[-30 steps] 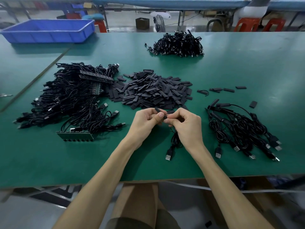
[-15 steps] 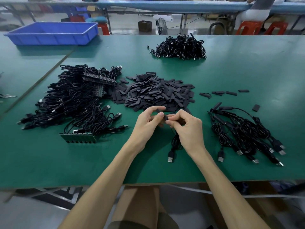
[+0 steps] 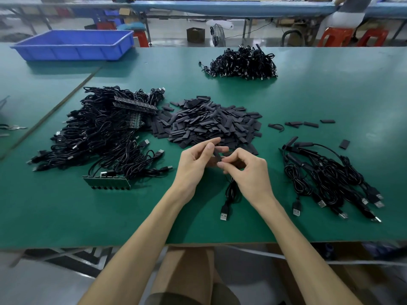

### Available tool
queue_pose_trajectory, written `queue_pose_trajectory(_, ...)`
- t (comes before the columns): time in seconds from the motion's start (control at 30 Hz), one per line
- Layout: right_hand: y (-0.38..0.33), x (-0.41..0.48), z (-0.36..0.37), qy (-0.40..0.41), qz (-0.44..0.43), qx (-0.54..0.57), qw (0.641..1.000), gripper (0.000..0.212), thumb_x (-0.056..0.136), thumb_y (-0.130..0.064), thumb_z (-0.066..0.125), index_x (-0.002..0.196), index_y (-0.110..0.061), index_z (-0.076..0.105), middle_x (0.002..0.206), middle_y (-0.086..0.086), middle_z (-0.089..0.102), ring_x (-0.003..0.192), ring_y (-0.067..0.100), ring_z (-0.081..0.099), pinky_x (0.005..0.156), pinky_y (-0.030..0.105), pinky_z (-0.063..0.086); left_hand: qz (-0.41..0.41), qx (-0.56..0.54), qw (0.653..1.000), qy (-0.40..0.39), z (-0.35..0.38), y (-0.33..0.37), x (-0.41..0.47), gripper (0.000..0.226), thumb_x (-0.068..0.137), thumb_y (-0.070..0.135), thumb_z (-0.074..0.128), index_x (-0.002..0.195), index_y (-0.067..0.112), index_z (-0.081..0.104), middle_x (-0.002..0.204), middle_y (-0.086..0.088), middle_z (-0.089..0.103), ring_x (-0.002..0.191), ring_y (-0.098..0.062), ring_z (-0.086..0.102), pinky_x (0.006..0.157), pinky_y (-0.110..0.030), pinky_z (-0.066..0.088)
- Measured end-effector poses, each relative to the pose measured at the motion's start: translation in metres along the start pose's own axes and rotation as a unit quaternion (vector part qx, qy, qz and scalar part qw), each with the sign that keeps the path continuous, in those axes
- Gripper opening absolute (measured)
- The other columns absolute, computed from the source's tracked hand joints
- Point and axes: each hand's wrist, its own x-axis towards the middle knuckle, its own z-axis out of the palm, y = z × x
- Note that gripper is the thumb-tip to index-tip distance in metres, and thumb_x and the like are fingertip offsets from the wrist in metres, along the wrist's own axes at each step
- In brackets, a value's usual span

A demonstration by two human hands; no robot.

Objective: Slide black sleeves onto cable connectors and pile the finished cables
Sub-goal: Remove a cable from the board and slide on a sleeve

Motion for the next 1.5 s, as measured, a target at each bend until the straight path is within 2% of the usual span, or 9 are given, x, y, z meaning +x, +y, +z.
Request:
queue_pose_trajectory(0.07, -0.0002, 0.0004, -0.0004, 0.000, 0.009, 0.015, 1.000, 0.018, 0.085, -0.012, 0.084, 0.078, -0.019, 0.069, 0.081, -0.012, 0.075, 0.066, 0.011, 0.072, 0.070, 0.024, 0.057, -0.009, -0.049, 0.999, 0.009, -0.0024, -0.0001, -0.0004, 0.031, 0.103, 0.021, 0.058, 0.130, 0.007, 0.065, 0.110, -0.014, 0.076, 0.097, -0.029, 0.073, 0.093, -0.046, 0.058)
queue_pose_trajectory(0.17, 0.0003, 0.0004, -0.0012, -0.005, 0.018, 0.036, 0.999, 0.016, 0.084, -0.009, 0.084, 0.078, -0.015, 0.070, 0.087, -0.013, 0.077, 0.067, 0.011, 0.073, 0.074, 0.025, 0.059, -0.018, -0.104, 0.994, 0.018, -0.0033, -0.0016, -0.0007, 0.032, 0.099, 0.017, 0.064, 0.129, 0.005, 0.065, 0.108, -0.020, 0.075, 0.098, -0.032, 0.074, 0.090, -0.042, 0.058)
queue_pose_trajectory(0.37, 0.0017, 0.0000, -0.0015, -0.018, 0.021, 0.028, 0.999, 0.015, 0.084, -0.010, 0.085, 0.080, -0.013, 0.070, 0.085, -0.015, 0.076, 0.065, 0.010, 0.073, 0.072, 0.025, 0.059, -0.014, -0.094, 0.995, 0.022, -0.0020, -0.0038, 0.0001, 0.027, 0.099, 0.017, 0.064, 0.121, 0.003, 0.070, 0.104, -0.021, 0.075, 0.093, -0.028, 0.073, 0.084, -0.033, 0.058)
queue_pose_trajectory(0.63, -0.0001, -0.0021, -0.0024, -0.024, 0.025, 0.030, 0.999, 0.014, 0.085, -0.012, 0.084, 0.080, -0.016, 0.071, 0.084, -0.003, 0.078, 0.068, 0.013, 0.075, 0.079, 0.045, 0.062, -0.002, -0.063, 0.997, 0.034, -0.0016, -0.0037, -0.0010, 0.026, 0.100, 0.019, 0.063, 0.119, 0.005, 0.072, 0.099, -0.019, 0.076, 0.088, -0.026, 0.074, 0.087, -0.035, 0.059)
queue_pose_trajectory(0.73, -0.0005, -0.0020, -0.0023, -0.026, 0.025, 0.029, 0.999, 0.014, 0.086, -0.012, 0.083, 0.081, -0.014, 0.070, 0.080, -0.001, 0.077, 0.068, 0.013, 0.075, 0.077, 0.043, 0.062, 0.002, -0.058, 0.997, 0.040, -0.0011, -0.0044, -0.0012, 0.025, 0.100, 0.019, 0.062, 0.117, 0.004, 0.073, 0.099, -0.020, 0.076, 0.087, -0.027, 0.073, 0.087, -0.037, 0.060)
queue_pose_trajectory(0.9, -0.0021, -0.0002, -0.0037, -0.020, 0.030, 0.060, 0.998, 0.011, 0.090, -0.012, 0.080, 0.086, -0.011, 0.070, 0.077, -0.001, 0.077, 0.068, 0.015, 0.074, 0.074, 0.029, 0.060, 0.009, -0.057, 0.997, 0.053, -0.0016, -0.0039, -0.0013, 0.023, 0.098, 0.021, 0.065, 0.110, 0.003, 0.075, 0.097, -0.018, 0.076, 0.085, -0.027, 0.073, 0.080, -0.039, 0.059)
queue_pose_trajectory(1.0, -0.0011, 0.0017, -0.0061, -0.014, 0.053, 0.114, 0.992, 0.009, 0.093, -0.010, 0.077, 0.090, -0.005, 0.069, 0.079, 0.005, 0.078, 0.069, 0.020, 0.074, 0.073, 0.029, 0.060, 0.007, -0.078, 0.996, 0.032, -0.0036, -0.0048, -0.0017, 0.021, 0.098, 0.016, 0.066, 0.114, 0.003, 0.071, 0.102, -0.018, 0.076, 0.090, -0.030, 0.073, 0.082, -0.040, 0.060)
queue_pose_trajectory(1.2, 0.0036, 0.0032, -0.0073, -0.033, 0.068, 0.136, 0.988, 0.009, 0.096, -0.016, 0.073, 0.095, -0.007, 0.070, 0.081, 0.005, 0.078, 0.070, 0.019, 0.074, 0.074, 0.028, 0.059, 0.008, -0.101, 0.994, 0.031, -0.0039, -0.0044, -0.0012, 0.011, 0.101, 0.013, 0.061, 0.109, 0.007, 0.067, 0.103, -0.020, 0.076, 0.086, -0.030, 0.074, 0.069, -0.030, 0.057)
queue_pose_trajectory(1.5, 0.0070, 0.0024, -0.0084, -0.053, 0.092, 0.194, 0.975, 0.012, 0.101, -0.017, 0.068, 0.095, -0.007, 0.072, 0.078, 0.010, 0.077, 0.065, 0.017, 0.070, 0.067, 0.027, 0.058, -0.006, -0.125, 0.992, 0.031, -0.0054, -0.0040, -0.0007, 0.012, 0.100, 0.014, 0.063, 0.106, 0.008, 0.071, 0.104, -0.017, 0.076, 0.083, -0.027, 0.075, 0.061, -0.025, 0.055)
